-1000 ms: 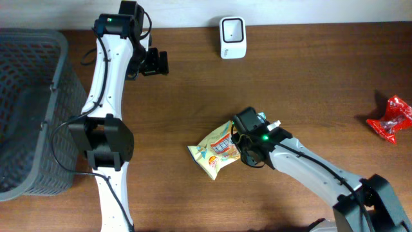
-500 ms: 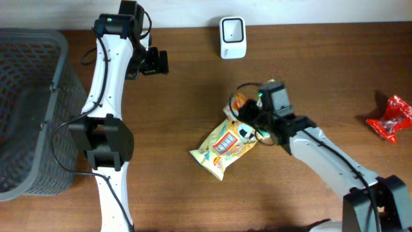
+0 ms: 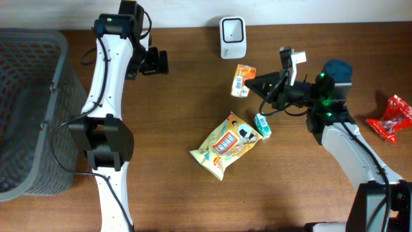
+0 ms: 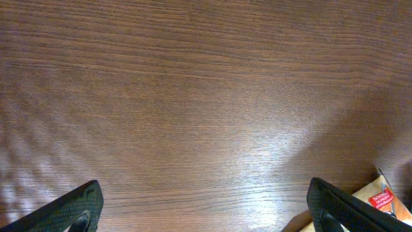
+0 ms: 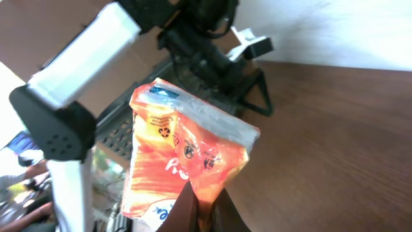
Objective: Scan the item barcode
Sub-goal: 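Hold the orange tissue pack in front of the white scanner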
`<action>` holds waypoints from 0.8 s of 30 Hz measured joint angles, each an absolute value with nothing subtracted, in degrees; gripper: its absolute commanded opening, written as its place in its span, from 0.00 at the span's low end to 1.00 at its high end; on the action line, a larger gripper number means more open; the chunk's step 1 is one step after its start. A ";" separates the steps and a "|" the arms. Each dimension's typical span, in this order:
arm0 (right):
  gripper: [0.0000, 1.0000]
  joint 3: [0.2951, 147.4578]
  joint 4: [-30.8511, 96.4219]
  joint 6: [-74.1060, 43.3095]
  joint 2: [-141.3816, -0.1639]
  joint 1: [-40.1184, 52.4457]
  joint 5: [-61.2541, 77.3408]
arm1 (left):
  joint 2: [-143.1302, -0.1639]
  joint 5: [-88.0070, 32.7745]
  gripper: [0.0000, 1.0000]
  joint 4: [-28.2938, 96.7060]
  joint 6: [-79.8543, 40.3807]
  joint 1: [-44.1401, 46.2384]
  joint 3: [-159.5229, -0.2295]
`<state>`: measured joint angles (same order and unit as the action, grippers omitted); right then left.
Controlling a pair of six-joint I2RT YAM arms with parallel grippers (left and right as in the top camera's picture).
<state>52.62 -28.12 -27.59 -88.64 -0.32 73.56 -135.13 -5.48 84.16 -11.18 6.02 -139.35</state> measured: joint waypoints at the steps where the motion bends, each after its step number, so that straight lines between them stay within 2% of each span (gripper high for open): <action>1: 0.04 52.62 -28.88 -28.21 -88.64 -0.47 74.67 | -135.13 -5.48 0.99 84.12 -11.18 6.02 -139.35; 8: 0.04 52.62 -29.02 -30.70 -88.64 -0.56 76.53 | -135.13 -5.50 0.99 84.16 -11.18 6.02 -139.35; 11: 0.04 52.64 -27.64 -37.17 -88.64 -0.56 69.14 | -135.13 -5.50 0.99 84.16 -11.18 6.02 -139.35; 15: 0.04 53.54 -8.08 -39.07 -88.31 1.65 43.09 | -135.13 -5.50 0.99 84.16 -11.18 6.02 -139.35; 19: 0.04 61.63 12.23 -29.28 -88.51 11.22 11.33 | -135.13 -5.48 0.99 84.18 -11.18 6.02 -139.35; 22: 0.04 69.41 11.62 -22.35 -88.53 16.91 -5.34 | -135.13 -5.50 0.99 84.18 -11.18 6.02 -139.35; 24: 0.04 71.35 5.26 -15.64 -89.12 20.08 -15.14 | -135.13 -5.48 0.99 84.16 -11.18 6.02 -139.35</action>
<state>71.35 5.26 -15.64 -89.12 20.08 -15.14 -135.13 -5.48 84.16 -11.18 6.02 -139.35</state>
